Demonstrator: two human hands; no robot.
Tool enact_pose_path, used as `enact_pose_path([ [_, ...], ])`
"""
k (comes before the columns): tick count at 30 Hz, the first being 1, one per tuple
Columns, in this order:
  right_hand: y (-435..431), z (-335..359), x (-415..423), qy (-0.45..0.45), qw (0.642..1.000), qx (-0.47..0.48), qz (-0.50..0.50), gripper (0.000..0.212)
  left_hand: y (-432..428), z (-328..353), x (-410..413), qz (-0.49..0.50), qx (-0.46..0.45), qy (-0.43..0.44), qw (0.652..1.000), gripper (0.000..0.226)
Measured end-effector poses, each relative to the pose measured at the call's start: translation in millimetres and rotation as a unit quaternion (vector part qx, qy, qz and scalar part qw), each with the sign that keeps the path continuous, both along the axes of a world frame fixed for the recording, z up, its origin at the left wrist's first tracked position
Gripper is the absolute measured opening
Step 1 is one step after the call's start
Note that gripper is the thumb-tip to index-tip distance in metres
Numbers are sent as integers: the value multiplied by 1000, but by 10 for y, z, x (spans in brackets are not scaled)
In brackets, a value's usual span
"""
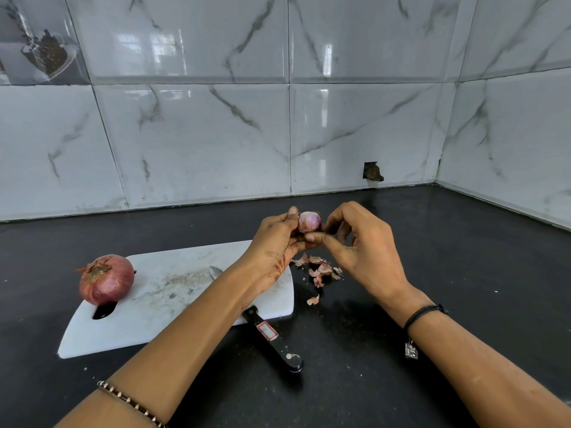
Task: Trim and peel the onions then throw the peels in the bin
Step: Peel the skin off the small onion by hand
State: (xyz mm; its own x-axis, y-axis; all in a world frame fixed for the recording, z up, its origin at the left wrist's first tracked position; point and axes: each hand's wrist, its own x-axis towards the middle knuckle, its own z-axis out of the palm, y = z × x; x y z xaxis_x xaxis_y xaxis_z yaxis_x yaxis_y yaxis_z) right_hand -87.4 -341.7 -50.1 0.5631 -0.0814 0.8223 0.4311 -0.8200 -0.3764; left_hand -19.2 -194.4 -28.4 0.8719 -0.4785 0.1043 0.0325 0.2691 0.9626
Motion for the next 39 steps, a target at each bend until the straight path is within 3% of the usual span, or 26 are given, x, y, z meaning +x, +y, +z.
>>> enact_pose_path([
  [16,17,16,-40,-28,1000,-12,4,30,61,-16,12,10,-4,44,999,34],
  [27,33,30,-81,-9,997,-52,-64,27,92,-17,-2,13,6,57,998,40],
  [35,42,36,-79,29,996,-43,-73,41,36,-17,-78,-5,-30,121,992,24],
  [39,46,30,-76,46,997,-34,-41,45,37,-29,-69,-1,-22,126,992,27],
])
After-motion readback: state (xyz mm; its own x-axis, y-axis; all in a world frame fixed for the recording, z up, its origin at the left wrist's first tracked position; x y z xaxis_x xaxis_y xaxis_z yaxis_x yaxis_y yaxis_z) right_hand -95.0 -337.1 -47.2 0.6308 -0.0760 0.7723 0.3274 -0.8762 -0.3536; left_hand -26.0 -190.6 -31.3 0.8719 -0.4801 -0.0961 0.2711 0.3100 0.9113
